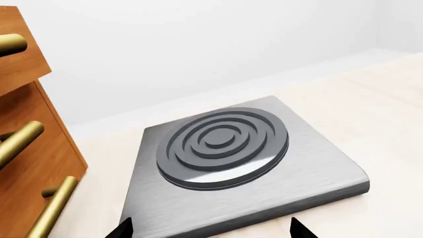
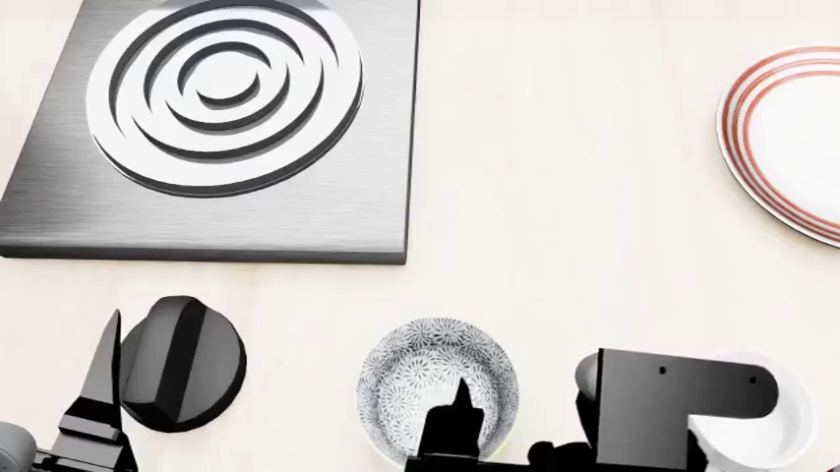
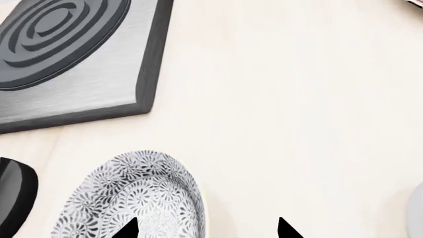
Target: Pick the akita bowl next to the ramekin and place it on the plate.
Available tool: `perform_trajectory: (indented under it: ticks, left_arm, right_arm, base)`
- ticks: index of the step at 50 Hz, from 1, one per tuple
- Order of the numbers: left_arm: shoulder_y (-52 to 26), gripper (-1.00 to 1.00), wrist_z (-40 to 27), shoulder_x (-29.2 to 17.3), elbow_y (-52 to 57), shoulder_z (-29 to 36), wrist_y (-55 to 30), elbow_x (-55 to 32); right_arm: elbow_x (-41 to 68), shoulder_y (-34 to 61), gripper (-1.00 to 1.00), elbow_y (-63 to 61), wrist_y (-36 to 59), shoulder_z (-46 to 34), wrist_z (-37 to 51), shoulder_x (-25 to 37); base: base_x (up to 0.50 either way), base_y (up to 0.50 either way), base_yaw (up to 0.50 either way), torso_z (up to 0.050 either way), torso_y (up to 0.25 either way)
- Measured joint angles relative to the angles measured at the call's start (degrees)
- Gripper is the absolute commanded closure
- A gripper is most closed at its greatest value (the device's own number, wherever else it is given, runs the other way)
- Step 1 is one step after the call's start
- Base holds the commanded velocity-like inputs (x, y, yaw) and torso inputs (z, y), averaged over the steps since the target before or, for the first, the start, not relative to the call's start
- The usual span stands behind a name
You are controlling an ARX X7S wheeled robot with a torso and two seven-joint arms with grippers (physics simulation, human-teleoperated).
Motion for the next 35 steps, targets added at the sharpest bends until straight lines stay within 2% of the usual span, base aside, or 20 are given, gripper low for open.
perform_trajectory:
  ticks: [35]
  left_arm:
    - [0.5, -1.00, -0.1, -0.4, -0.6, 0.3, 1.0, 0.2]
  right_arm:
    - [-2.6, -0.2, -1.00, 2.5, -1.6, -2.0, -2.8, -1.0]
  base:
    - [0.00, 0.00, 0.00, 0.000, 0.000]
